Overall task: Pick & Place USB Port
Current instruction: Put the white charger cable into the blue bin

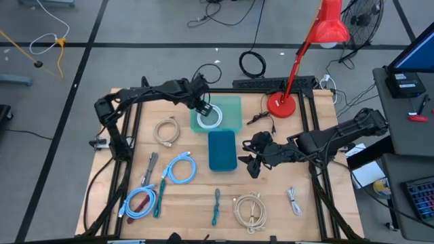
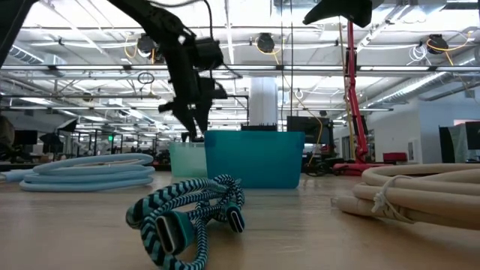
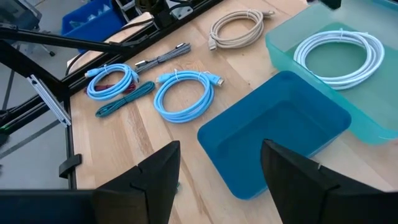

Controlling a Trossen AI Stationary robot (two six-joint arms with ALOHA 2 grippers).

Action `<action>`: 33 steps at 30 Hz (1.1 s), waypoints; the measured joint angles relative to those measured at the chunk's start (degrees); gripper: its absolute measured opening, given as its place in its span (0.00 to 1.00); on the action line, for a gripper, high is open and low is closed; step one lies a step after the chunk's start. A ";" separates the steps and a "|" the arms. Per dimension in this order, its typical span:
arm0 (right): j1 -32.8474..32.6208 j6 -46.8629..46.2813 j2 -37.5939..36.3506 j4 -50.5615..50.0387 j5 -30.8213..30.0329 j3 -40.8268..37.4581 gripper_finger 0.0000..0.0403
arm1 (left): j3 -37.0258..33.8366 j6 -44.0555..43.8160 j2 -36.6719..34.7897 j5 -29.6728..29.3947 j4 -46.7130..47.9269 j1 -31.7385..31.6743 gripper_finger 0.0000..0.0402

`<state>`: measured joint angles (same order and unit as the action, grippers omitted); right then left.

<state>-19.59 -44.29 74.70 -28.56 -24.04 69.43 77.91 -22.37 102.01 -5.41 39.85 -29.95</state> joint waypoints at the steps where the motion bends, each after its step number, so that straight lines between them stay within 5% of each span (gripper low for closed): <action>1: 0.00 0.00 0.00 0.01 0.03 0.00 0.53 | 0.54 1.13 -1.25 0.39 0.55 0.08 0.35; 8: 0.11 0.00 0.00 -0.44 -0.02 0.00 0.53 | 1.46 2.32 -13.99 5.50 7.11 2.21 0.28; 15: 0.13 -1.12 0.00 -5.02 0.07 0.00 0.53 | 1.46 -2.24 -23.15 10.73 15.62 14.38 0.27; 24: 0.12 -11.26 0.01 -18.70 4.30 0.00 0.53 | 1.46 -14.16 -25.21 0.71 20.11 36.18 0.27; 33: -9.17 -35.31 0.04 -29.92 13.96 -2.20 0.53 | 1.46 -22.81 -25.19 -6.42 22.64 46.12 0.27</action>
<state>-28.76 -79.61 74.74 -58.48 -10.08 67.23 79.37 -45.18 76.82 -11.83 62.49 16.17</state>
